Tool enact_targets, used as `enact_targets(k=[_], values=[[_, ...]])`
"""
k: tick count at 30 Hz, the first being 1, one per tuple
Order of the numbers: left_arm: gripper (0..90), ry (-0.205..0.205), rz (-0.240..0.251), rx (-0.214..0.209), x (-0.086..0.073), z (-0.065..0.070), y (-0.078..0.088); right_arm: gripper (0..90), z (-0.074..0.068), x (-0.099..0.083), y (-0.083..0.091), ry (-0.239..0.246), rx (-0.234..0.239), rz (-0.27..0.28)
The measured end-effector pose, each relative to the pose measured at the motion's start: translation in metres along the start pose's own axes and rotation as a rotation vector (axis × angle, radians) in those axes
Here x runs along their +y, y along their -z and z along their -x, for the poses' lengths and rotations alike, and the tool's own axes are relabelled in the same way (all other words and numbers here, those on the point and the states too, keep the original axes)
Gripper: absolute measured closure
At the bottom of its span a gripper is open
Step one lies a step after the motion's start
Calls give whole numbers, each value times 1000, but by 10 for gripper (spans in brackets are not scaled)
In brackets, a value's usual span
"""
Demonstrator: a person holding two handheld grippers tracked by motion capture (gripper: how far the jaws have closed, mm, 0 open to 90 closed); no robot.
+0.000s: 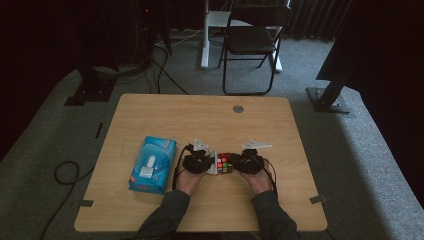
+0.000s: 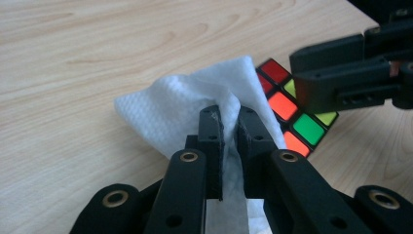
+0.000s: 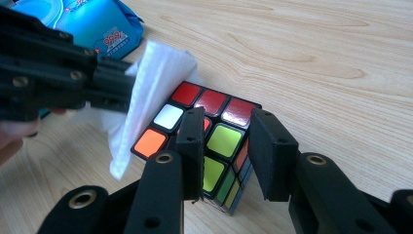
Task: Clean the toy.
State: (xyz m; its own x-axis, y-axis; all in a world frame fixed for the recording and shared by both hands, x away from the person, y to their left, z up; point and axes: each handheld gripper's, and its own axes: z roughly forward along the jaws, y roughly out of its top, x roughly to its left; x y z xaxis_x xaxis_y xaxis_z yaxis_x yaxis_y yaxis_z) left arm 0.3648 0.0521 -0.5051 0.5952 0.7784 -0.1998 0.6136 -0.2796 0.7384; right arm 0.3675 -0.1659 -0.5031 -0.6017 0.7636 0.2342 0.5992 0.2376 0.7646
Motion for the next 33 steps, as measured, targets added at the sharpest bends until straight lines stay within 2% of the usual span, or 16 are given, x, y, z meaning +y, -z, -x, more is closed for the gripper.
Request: enact_targets(k=[11,16,19,23,28,33], values=[[829,26,-4,12,-4,-1,-2,676,0,-1,0,-5,1,5],[832,41,-52,31,-9,-2,-10,676,0,-1,0,-7,2,5],[834,50,-51,13,-15,-6,-16,676,0,-1,0,-5,3,6],[835,31,-78,33,-20,-5,-23,675,0,-1,-1,-9,1,6],[831,32,-69,32,-21,-6,-21,676,0,-1,0,-10,0,6],[826,40,-33,2,-18,-4,-6,675,1,-1,0,-11,3,6]])
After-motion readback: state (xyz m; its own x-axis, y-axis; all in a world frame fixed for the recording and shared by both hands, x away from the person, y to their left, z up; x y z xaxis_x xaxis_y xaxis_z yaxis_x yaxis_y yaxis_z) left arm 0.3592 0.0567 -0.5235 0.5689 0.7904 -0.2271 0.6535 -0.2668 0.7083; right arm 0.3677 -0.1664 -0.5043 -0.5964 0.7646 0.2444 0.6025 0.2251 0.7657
